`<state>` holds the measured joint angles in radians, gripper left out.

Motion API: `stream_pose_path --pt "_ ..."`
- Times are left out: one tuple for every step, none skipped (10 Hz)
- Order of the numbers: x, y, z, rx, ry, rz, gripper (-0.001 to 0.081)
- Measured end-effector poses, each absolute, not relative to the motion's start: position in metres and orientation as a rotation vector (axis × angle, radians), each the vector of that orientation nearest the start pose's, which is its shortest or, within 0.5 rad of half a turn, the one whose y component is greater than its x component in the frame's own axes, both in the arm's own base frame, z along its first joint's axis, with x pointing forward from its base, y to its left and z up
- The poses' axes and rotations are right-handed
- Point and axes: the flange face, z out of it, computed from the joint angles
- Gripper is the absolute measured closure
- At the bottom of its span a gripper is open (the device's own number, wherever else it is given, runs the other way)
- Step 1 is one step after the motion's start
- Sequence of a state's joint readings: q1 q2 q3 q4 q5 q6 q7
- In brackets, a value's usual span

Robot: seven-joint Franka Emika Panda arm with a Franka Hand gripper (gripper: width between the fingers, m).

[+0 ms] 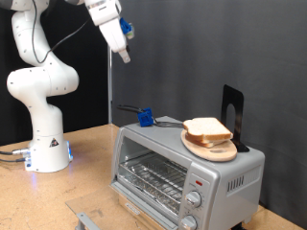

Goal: Make a piece of toast with the oven

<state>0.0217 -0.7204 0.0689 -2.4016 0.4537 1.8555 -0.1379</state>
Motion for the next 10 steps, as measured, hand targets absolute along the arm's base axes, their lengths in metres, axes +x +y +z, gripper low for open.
stream_pose_path --pt "0.340 0.076 0.585 -2.749 -0.120 -0.296 -0.0002" --pt "0.336 0.078 0.584 -2.763 -0.082 -0.318 -0.0002" --pt "0.333 0.079 0.580 -2.784 -0.055 -0.319 -0.0002" --pt "0.333 0.080 0.575 -2.809 -0.032 -0.316 -0.0002" --pt "0.334 0.082 0.566 -2.829 -0.006 -0.320 -0.0002" --pt "0.335 0.084 0.557 -2.839 0.023 -0.324 -0.0002" --pt "0.335 0.084 0.552 -2.842 0.050 -0.335 -0.0002" --pt "0.335 0.084 0.552 -2.842 0.045 -0.336 -0.0002" --pt "0.337 0.085 0.552 -2.836 0.066 -0.372 -0.0002" --pt "0.340 0.087 0.544 -2.840 0.094 -0.410 -0.0002"
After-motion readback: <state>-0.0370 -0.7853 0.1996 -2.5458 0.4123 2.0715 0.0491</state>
